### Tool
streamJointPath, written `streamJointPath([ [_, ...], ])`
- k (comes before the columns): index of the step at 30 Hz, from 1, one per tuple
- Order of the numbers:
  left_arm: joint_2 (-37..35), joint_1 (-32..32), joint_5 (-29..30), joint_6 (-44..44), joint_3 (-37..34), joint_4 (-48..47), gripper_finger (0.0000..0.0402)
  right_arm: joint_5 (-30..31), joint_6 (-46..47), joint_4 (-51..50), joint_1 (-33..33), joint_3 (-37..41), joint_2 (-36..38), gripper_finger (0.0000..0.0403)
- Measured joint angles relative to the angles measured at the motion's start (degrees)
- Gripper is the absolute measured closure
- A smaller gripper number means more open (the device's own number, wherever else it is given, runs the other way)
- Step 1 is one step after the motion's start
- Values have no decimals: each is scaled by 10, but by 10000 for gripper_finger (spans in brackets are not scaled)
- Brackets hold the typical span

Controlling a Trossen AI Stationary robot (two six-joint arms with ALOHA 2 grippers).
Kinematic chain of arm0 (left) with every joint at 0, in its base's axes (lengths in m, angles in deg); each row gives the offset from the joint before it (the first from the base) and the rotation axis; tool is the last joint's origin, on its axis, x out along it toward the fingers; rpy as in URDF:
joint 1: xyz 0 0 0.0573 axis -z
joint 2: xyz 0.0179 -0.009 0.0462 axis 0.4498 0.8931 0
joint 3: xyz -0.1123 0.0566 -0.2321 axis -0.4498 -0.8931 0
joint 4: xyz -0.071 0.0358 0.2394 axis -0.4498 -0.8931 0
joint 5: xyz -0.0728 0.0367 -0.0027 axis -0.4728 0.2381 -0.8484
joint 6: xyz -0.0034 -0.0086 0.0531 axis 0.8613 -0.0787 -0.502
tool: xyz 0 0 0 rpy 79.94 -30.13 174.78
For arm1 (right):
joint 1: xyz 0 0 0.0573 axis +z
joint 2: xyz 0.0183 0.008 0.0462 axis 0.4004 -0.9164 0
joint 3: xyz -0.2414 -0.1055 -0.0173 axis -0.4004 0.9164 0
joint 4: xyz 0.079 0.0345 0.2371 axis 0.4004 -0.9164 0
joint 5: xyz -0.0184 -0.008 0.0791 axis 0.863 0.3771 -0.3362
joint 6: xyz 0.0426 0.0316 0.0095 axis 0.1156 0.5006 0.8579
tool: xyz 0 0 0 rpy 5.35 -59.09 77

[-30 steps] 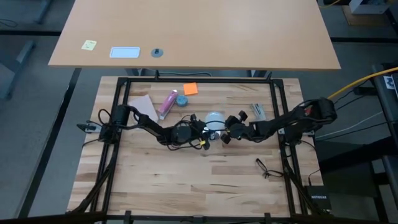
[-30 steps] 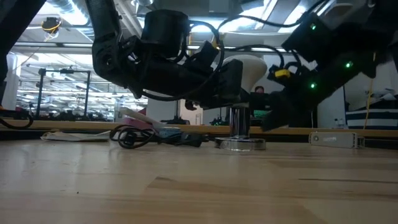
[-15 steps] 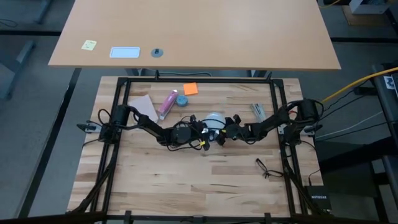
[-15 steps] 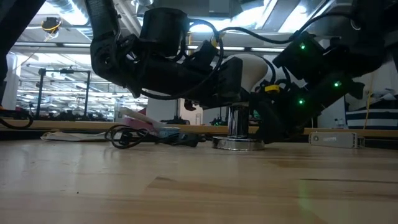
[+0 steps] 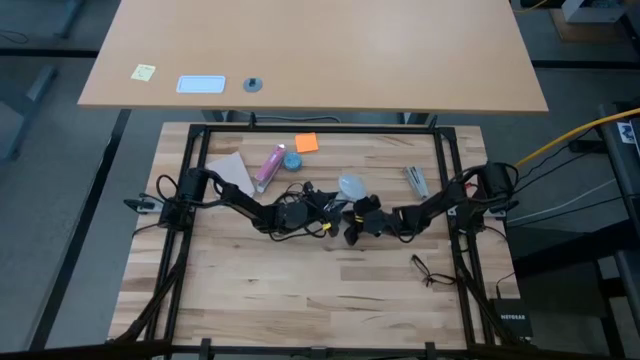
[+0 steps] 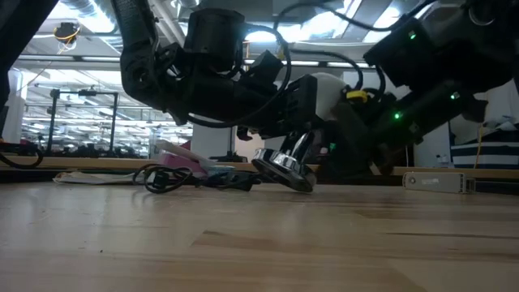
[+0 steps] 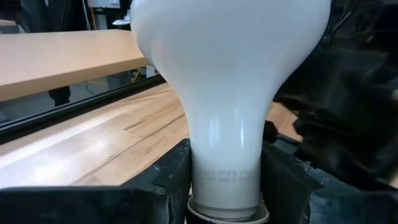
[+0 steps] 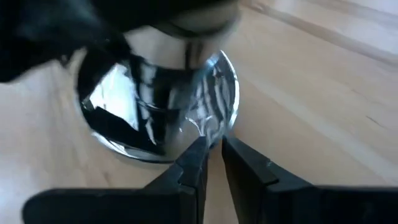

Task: Screw lightbulb
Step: Remove the lightbulb from the lamp

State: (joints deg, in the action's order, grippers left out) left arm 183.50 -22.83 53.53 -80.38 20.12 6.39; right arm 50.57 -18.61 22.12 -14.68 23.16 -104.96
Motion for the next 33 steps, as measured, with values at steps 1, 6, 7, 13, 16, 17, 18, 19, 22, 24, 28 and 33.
streamJointPath([
  [1, 0, 0, -1, 0, 0, 0, 253, 6, 0, 4, 4, 0, 0, 343],
  [6, 1, 1, -1, 0, 0, 2, 253, 27, -5, 4, 11, -1, 1, 343],
  [7, 1, 1, -1, 0, 0, 3, 253, 27, -15, 2, 11, -1, 3, 343],
  [13, 4, -1, -4, -6, -2, 60, 253, 36, -71, -5, 9, 7, 37, 343],
  [16, 6, -7, -7, -24, -2, 88, 253, 58, -82, -34, 9, 14, 73, 343],
  [17, 6, -10, -7, -27, -2, 95, 253, 66, -88, -50, 9, 15, 88, 343],
  [18, 6, -14, -7, -27, -2, 103, 253, 71, -94, -67, 9, 16, 103, 343],
  [19, 6, -17, -7, -26, -2, 110, 253, 76, -101, -83, 9, 16, 118, 343],
  [22, 6, -28, -5, -26, -1, 121, 253, 88, -132, -123, 9, 16, 165, 343],
  [24, 5, -37, -5, -25, -1, 127, 253, 90, -157, -139, 9, 16, 194, 343],
  [28, 4, -63, -13, 9, 0, 118, 253, 89, -204, -135, 9, 16, 226, 343],
  [33, 4, -105, -56, 97, 11, 69, 253, 89, -228, -139, 8, 16, 230, 343],
])
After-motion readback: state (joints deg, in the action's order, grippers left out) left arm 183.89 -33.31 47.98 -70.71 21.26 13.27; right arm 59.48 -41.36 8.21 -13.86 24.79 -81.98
